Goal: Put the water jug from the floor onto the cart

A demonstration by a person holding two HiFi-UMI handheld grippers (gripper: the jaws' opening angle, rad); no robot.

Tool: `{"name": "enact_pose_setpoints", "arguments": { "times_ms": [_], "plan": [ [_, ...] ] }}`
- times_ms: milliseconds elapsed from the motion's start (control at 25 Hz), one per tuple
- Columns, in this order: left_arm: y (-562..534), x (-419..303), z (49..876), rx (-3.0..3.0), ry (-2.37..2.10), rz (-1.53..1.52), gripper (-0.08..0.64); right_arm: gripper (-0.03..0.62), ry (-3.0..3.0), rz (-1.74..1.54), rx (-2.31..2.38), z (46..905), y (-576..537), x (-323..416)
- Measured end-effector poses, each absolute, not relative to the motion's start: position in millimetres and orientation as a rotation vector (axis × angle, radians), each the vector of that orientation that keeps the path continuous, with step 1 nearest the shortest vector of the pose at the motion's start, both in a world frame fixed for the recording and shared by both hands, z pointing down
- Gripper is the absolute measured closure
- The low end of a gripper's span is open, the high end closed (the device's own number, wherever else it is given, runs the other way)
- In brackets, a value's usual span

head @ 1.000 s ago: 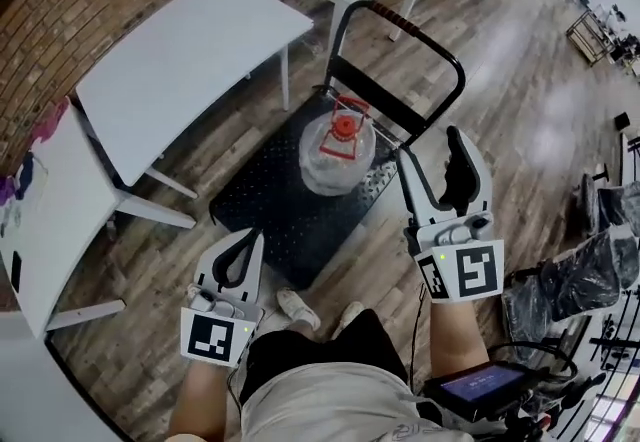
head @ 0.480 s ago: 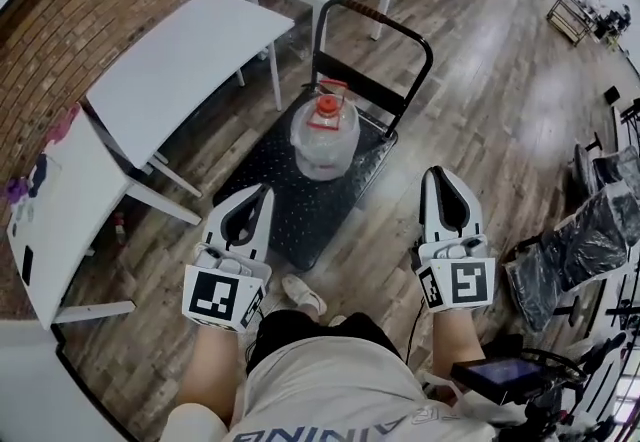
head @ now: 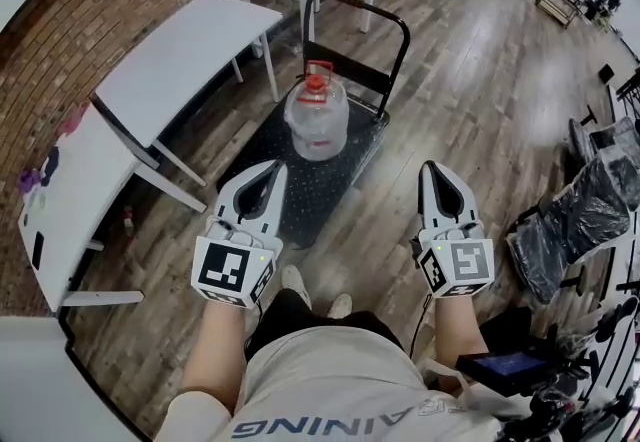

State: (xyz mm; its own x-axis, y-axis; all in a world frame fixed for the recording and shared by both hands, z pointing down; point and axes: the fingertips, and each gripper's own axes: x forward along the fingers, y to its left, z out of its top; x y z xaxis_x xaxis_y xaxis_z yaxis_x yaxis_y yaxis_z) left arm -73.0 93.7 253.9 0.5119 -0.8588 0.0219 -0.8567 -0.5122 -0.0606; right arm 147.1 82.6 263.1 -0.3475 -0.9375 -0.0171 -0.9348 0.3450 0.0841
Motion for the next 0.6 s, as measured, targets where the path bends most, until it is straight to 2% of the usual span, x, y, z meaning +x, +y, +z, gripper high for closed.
{"name": "enact_pose_setpoints", "arguments": {
  "times_ms": [600],
  "plan": [
    [79.9,-83.6,238.1,-2.724,1.457,-0.036,0.558,0.589,-2.522,-0.17,1.778,243.0,84.9,115.6]
  ]
}}
